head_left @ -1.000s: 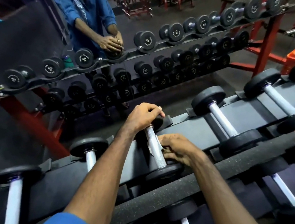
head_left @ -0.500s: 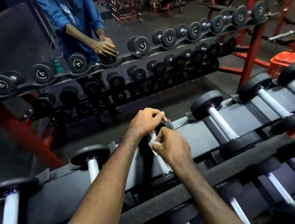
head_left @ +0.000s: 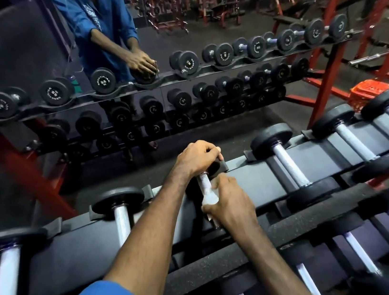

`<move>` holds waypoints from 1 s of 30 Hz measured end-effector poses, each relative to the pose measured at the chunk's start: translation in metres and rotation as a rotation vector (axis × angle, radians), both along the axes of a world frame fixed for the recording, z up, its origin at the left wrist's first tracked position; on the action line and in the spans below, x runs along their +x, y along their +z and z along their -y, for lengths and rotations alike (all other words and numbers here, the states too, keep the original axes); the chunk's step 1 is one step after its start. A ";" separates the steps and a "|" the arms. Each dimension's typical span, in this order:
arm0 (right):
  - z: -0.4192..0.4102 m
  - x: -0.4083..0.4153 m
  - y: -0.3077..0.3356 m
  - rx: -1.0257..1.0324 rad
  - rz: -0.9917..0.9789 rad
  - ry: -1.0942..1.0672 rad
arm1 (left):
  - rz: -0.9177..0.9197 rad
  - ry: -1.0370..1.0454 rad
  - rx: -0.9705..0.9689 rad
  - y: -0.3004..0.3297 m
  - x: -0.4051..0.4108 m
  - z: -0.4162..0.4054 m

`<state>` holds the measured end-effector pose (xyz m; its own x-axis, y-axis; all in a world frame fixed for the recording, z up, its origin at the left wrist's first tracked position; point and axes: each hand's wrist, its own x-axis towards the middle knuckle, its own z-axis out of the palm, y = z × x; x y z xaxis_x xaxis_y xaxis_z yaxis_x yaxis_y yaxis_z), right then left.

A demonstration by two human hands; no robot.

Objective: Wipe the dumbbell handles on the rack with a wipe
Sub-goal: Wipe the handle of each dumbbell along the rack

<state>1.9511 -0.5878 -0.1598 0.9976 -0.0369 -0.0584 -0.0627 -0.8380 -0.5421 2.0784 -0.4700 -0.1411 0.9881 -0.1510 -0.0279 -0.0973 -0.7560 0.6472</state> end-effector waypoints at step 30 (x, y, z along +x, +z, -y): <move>-0.152 -0.053 -0.038 0.773 -0.161 0.083 | -0.064 0.092 0.048 0.009 -0.078 -0.199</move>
<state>1.8982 -0.4357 -0.1978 0.9723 0.1476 -0.1812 -0.1438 -0.2334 -0.9617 2.0005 -0.2707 -0.1317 0.9938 -0.0567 -0.0960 0.0141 -0.7901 0.6129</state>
